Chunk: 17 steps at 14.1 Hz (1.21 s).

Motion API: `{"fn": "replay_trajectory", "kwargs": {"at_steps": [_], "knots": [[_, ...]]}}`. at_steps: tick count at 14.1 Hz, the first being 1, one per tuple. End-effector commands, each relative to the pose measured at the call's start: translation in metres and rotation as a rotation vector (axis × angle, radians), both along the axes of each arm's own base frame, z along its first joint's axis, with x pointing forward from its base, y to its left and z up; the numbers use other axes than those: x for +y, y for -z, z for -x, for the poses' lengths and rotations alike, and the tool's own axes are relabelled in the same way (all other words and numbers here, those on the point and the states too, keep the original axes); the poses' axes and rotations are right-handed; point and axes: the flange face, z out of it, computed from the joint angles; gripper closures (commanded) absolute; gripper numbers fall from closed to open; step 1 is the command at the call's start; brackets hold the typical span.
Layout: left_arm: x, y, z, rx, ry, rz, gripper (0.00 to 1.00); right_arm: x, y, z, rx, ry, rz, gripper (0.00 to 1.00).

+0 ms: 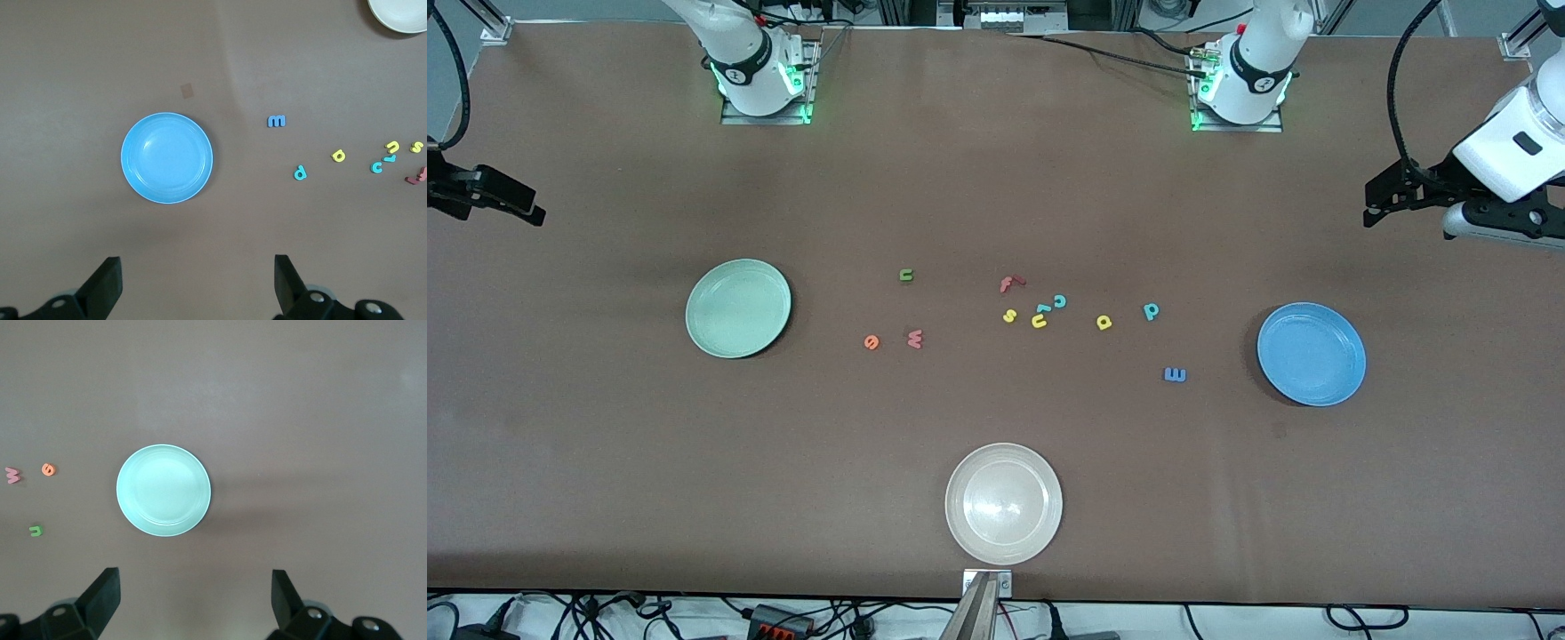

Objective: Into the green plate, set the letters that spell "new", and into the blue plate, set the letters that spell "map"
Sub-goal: 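Reach the right gripper to green u while the left gripper reaches blue m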

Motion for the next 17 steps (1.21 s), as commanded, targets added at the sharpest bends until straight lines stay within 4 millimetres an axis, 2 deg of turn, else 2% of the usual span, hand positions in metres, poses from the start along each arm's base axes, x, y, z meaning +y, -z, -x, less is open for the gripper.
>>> {"fn": "replay_trajectory", "kwargs": {"at_steps": [1, 4, 5, 7, 8, 10, 11, 13, 16, 17], "knots": [[-0.002, -0.006, -0.003, 0.005, -0.001, 0.001, 0.0, 0.002, -0.002, 0.003, -0.007, -0.009, 0.008, 0.0], [-0.002, -0.006, -0.003, 0.005, -0.001, 0.001, 0.0, 0.003, 0.013, -0.006, 0.008, -0.02, 0.007, 0.0], [-0.002, -0.006, -0.003, 0.005, -0.002, 0.001, 0.0, 0.01, 0.025, -0.012, 0.029, -0.03, 0.005, 0.0], [-0.001, -0.004, -0.004, 0.008, -0.004, 0.001, 0.0, 0.021, 0.065, -0.032, 0.062, -0.045, -0.001, 0.0], [-0.002, -0.004, -0.003, 0.01, -0.002, 0.002, 0.0, 0.031, 0.082, -0.041, 0.061, -0.062, -0.001, 0.0], [-0.003, 0.0, -0.001, 0.041, 0.006, 0.007, 0.0, 0.068, 0.122, -0.057, 0.099, -0.119, 0.007, 0.0], [-0.011, 0.007, -0.003, 0.061, 0.024, 0.01, 0.0, 0.088, 0.136, -0.061, 0.114, -0.142, 0.012, 0.0], [-0.03, 0.017, -0.003, 0.093, 0.062, 0.008, 0.0, 0.111, 0.148, -0.062, 0.13, -0.125, 0.023, 0.0], [-0.06, 0.053, -0.009, 0.182, 0.153, 0.002, 0.0, 0.122, 0.151, -0.06, 0.139, -0.119, 0.027, 0.0], [-0.077, 0.074, -0.016, 0.21, 0.23, 0.005, 0.0, 0.122, 0.151, -0.059, 0.141, -0.116, 0.027, 0.0]]}}
